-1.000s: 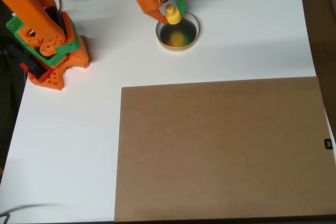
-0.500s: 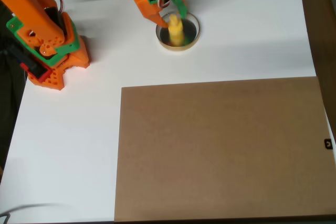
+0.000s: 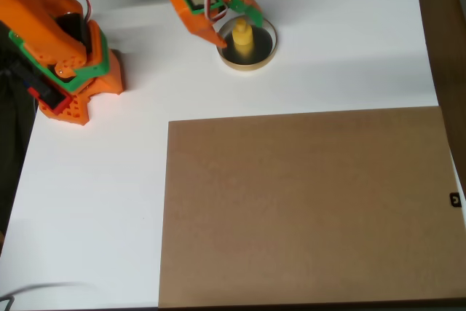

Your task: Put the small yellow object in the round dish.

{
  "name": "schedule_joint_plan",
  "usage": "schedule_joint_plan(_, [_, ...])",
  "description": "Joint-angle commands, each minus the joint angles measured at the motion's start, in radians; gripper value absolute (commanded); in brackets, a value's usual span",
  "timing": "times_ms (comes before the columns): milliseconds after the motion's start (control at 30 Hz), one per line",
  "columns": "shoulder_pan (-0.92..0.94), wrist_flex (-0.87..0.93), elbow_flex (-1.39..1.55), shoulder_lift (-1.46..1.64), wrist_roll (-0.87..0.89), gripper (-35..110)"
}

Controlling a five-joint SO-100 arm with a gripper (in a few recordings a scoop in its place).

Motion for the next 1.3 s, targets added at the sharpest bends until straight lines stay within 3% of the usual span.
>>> schedule_joint_plan(0, [0.147, 0.051, -0.048, 0.140, -0.067, 21])
schedule_joint_plan(433, [0.813, 0.034, 0.020, 0.359, -0.255, 21])
schedule_joint_plan(1267, [1.262, -0.290, 0.110, 0.252, -0.060, 22])
